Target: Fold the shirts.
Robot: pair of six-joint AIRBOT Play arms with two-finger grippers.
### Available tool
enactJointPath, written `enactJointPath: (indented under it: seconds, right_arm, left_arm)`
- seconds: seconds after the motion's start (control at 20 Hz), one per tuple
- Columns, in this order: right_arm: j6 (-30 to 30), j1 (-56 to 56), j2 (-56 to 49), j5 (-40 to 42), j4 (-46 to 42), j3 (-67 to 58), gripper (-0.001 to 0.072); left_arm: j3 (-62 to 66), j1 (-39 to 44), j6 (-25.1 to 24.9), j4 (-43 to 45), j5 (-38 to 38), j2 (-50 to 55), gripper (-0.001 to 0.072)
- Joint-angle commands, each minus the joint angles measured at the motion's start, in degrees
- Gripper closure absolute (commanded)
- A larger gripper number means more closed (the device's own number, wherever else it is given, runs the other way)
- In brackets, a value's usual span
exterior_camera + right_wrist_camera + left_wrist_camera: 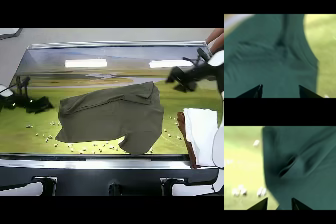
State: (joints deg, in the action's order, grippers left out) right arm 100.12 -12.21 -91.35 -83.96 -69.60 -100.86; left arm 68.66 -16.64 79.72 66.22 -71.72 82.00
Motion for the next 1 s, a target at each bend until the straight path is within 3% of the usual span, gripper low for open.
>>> enactJointPath:
  seconds: [0.0,0.25,0.55,0.65,0.7,0.75,0.8,0.95]
  right_arm:
    - [-7.1,-5.0,2.0,-18.6,-7.3,2.5,0.0181]
    - [-7.6,-4.3,6.2,-14.1,-3.2,10.8,0.0181]
    - [-9.4,-4.3,9.0,-14.2,-2.4,14.0,0.018]
    - [-9.6,-4.3,11.6,-12.4,-3.3,17.4,0.018]
    - [-9.9,-4.3,13.5,-11.1,-4.1,20.3,0.018]
    - [-10.0,-4.3,15.4,-9.5,-5.1,23.8,0.018]
    - [-9.9,-4.3,17.6,-7.3,-5.8,28.2,0.018]
    - [-10.5,-4.3,21.5,-1.2,-2.3,41.4,0.018]
  left_arm:
    - [-11.2,-6.9,-1.4,0.4,-8.8,-2.1,0.0336]
    - [-27.5,-10.5,-9.2,-9.7,-2.6,-4.1,0.0336]
    - [-29.6,-10.1,-9.4,-14.1,6.3,-3.8,0.0348]
    - [-29.6,-10.1,-9.2,-14.2,8.0,-3.8,0.046]
    - [-29.7,-10.1,-9.2,-14.2,8.1,-3.8,0.0461]
    - [-29.7,-10.1,-9.3,-14.2,8.0,-3.8,0.0531]
    - [-29.7,-10.1,-9.6,-14.2,7.7,-3.8,0.0684]
    - [-29.7,-10.1,-12.0,-14.2,6.6,-3.8,0.068]
